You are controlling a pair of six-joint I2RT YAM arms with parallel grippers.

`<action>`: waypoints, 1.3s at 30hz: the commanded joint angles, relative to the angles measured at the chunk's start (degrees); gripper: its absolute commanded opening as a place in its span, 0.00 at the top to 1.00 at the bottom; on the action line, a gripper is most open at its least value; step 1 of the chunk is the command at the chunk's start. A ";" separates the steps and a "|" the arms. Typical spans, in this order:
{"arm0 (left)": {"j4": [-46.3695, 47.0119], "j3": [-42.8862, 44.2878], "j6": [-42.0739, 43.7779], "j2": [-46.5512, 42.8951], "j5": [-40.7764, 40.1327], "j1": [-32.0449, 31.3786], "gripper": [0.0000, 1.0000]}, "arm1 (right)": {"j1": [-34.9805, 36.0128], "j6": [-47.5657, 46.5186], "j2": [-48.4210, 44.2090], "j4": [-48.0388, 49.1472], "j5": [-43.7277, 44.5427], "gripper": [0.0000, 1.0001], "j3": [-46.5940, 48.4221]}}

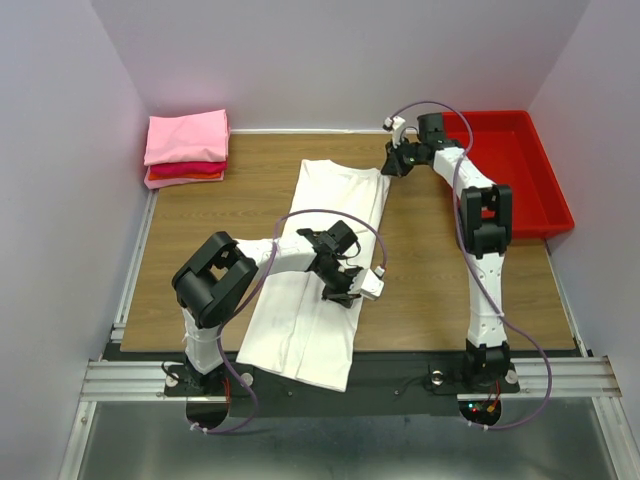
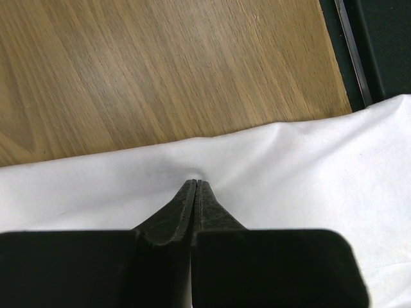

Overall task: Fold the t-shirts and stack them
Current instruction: Fold the tshirt

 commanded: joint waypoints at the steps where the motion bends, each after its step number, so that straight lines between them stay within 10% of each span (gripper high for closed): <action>1: -9.50 -3.71 -0.53 4.99 -2.82 -0.80 0.91 | 0.37 -1.06 1.47 1.88 2.96 0.99 2.41; 17: -9.15 -2.75 -3.52 0.69 0.60 -0.28 0.66 | 1.34 -2.47 4.90 2.15 9.82 0.91 5.83; 25: -9.24 8.50 -14.73 -4.85 12.11 10.52 0.62 | 1.61 3.24 10.52 8.64 16.50 0.89 12.86; 28: -3.98 11.40 -21.43 -5.55 13.00 15.70 0.62 | 2.04 5.26 12.81 12.16 19.05 0.78 16.55; 32: 4.81 12.19 -34.25 -5.74 9.07 24.57 0.61 | 2.66 7.89 11.95 16.55 23.00 0.37 19.37; 39: 11.86 15.88 -43.07 -0.82 -2.97 28.37 0.62 | 2.57 14.31 -2.97 18.14 20.20 0.32 8.67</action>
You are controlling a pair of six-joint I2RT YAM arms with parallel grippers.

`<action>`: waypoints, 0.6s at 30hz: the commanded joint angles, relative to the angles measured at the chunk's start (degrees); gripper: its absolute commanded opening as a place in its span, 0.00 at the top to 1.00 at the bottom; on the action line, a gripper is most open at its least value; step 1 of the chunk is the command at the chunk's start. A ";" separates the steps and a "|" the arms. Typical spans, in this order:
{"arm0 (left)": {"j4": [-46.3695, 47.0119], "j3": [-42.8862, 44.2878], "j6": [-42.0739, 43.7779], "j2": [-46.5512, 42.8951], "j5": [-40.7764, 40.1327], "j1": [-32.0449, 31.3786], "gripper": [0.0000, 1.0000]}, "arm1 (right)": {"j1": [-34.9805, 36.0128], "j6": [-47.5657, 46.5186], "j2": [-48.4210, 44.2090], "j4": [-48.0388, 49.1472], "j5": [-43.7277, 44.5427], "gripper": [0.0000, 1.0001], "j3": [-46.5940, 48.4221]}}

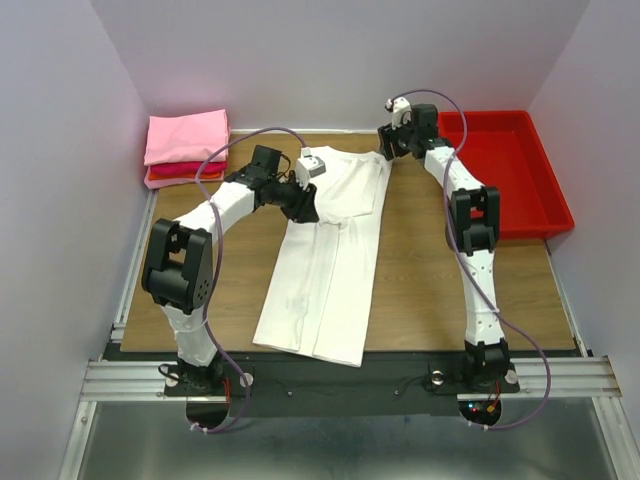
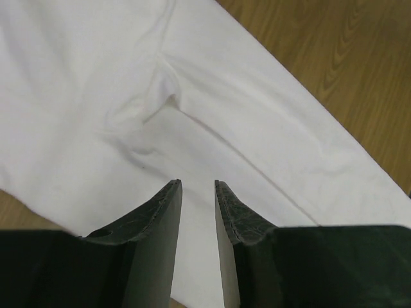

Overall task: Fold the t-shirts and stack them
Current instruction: Fold the tshirt

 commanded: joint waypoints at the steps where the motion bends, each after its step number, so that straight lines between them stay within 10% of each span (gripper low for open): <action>1: 6.26 3.97 -8.23 2.38 -6.89 -0.50 0.62 | 0.41 6.62 -14.28 4.90 -2.86 0.32 -6.38; 18: 16.37 20.68 -25.63 22.42 -15.85 0.74 0.73 | 3.92 24.13 -21.15 2.79 -12.89 0.68 -30.39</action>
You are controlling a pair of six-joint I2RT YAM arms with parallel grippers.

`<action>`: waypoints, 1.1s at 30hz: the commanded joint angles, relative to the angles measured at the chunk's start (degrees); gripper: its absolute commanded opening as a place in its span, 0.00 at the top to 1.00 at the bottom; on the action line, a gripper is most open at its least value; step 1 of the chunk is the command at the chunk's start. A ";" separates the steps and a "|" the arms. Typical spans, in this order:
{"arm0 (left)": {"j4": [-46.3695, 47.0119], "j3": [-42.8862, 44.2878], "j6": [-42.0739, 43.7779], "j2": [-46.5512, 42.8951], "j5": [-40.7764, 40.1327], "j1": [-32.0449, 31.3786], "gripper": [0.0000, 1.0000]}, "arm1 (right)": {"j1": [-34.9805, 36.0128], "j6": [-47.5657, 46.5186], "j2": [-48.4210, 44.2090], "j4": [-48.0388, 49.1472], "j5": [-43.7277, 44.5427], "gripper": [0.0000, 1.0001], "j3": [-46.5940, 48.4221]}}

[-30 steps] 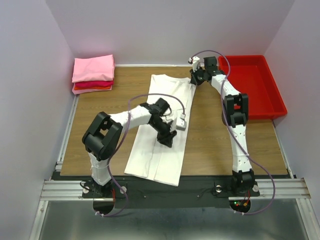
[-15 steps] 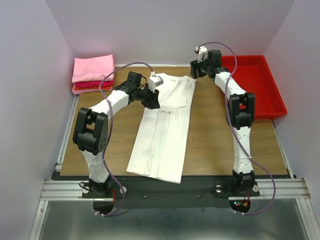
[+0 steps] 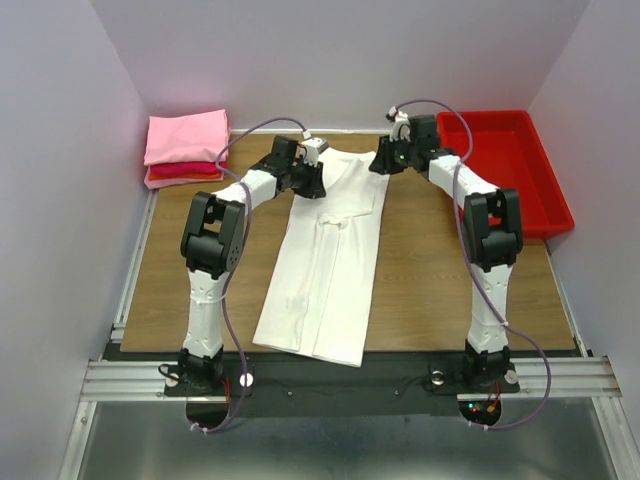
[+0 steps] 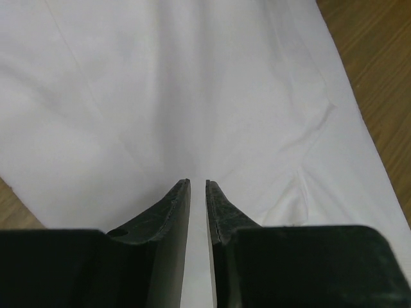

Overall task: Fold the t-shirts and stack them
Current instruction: Fold the tshirt

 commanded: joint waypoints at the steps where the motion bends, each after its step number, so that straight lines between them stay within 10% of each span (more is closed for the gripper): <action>1: 4.11 1.51 -7.79 0.48 -2.41 0.97 0.75 | 1.58 3.76 3.28 -0.18 -1.70 0.68 0.64; 20: 12.29 -5.79 -16.78 -2.15 -2.06 4.76 0.77 | 2.29 10.00 30.27 -3.52 6.92 0.65 35.35; 33: 13.35 -13.69 -15.11 -10.06 1.45 3.97 0.76 | 2.55 5.08 6.21 -3.52 -1.78 0.39 13.76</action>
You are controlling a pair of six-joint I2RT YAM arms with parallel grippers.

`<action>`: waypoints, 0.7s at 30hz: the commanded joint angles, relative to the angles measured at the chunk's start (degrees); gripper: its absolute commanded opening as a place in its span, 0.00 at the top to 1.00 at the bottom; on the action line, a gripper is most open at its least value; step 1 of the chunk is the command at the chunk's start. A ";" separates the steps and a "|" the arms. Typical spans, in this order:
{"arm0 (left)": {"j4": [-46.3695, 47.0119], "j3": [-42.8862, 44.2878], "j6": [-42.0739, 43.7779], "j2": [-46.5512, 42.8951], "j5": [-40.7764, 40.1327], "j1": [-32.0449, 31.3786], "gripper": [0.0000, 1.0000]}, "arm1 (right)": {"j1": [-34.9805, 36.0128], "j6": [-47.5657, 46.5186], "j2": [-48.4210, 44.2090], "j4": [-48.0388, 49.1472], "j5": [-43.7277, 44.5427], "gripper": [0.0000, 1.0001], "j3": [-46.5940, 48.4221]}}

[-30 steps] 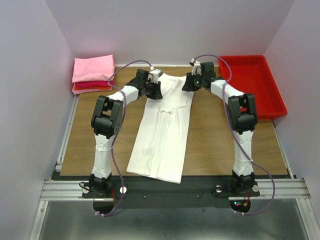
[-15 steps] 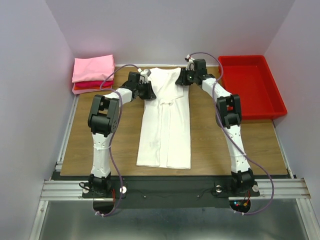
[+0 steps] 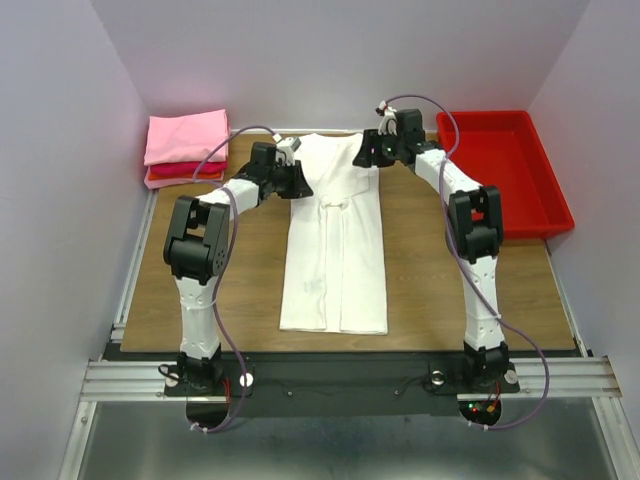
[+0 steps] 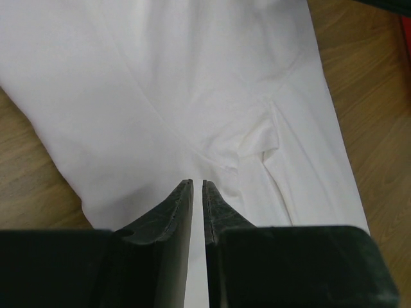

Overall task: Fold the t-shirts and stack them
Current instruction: Fold the tshirt

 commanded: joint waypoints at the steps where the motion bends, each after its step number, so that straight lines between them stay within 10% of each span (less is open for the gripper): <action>1: 2.44 -2.92 1.37 -5.72 1.52 -0.54 0.76 | -0.07 -1.68 -9.04 0.98 -3.58 0.39 -5.62; 21: 2.27 0.93 -0.74 4.56 1.34 -0.80 0.78 | 1.34 -4.31 -0.08 0.72 2.12 0.48 -9.15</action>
